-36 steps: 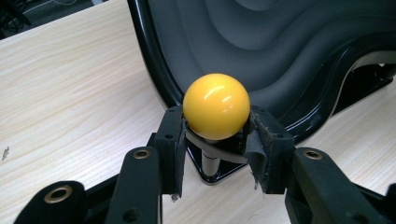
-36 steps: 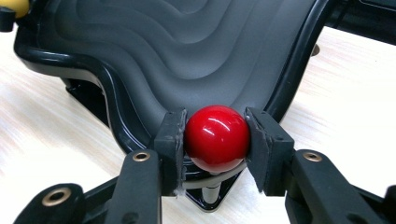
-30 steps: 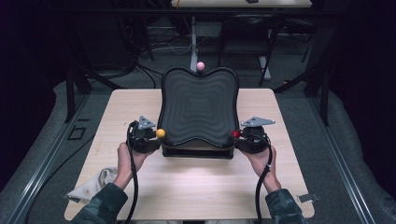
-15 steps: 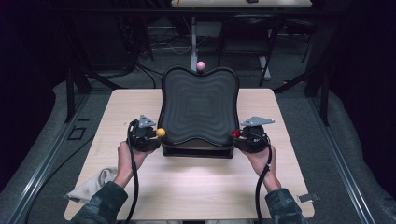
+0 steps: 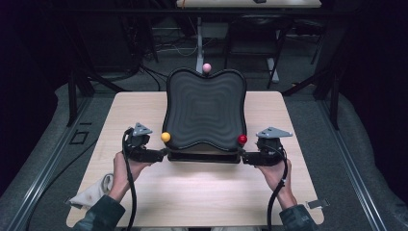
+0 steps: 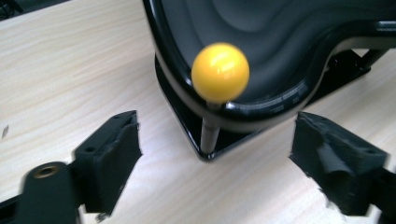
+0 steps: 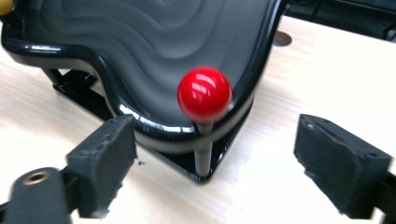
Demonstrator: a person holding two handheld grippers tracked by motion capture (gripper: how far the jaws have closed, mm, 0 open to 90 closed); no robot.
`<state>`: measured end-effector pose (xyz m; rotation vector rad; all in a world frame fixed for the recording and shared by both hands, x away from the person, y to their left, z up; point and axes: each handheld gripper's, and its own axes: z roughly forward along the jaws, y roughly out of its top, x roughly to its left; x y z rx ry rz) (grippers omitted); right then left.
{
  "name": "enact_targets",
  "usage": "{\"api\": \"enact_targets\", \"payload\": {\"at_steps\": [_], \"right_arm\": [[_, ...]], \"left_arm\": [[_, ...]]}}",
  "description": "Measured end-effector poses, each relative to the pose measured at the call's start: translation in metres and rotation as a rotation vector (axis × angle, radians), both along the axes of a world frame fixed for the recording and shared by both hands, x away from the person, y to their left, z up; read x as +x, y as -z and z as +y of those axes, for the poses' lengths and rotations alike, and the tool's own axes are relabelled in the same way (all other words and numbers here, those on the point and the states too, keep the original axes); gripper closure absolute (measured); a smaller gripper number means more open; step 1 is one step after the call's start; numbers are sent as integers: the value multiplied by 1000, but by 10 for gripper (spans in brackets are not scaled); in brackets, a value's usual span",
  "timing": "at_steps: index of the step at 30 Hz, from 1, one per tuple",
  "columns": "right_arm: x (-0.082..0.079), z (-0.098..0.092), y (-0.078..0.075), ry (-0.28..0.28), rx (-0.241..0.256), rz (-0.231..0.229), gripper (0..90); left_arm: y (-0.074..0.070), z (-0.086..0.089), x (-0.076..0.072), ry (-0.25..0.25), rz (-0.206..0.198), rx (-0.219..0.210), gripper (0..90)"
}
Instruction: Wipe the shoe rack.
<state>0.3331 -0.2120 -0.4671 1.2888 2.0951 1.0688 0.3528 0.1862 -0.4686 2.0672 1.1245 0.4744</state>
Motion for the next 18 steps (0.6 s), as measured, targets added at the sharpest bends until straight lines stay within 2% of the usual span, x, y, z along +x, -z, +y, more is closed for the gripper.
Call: {"api": "enact_targets", "payload": {"at_steps": [6,8,10,13,15,18], "right_arm": [[-18,-13,7,22,-13,10,23],[-22,-17,9,35,-33,11,9],[-26,-23,13,47,-12,6,3],[-31,-31,18,71,-17,-14,0],[-33,-36,20,82,7,-12,0],[-33,-38,23,96,5,-23,0]], "left_arm": [[7,14,-16,-21,23,-2,79],[12,18,-21,-29,32,-2,71],[19,23,-26,-43,47,-11,53],[28,27,-29,-51,76,-25,18],[32,27,-28,-45,94,-18,11],[35,27,-25,-41,91,-15,2]]}}
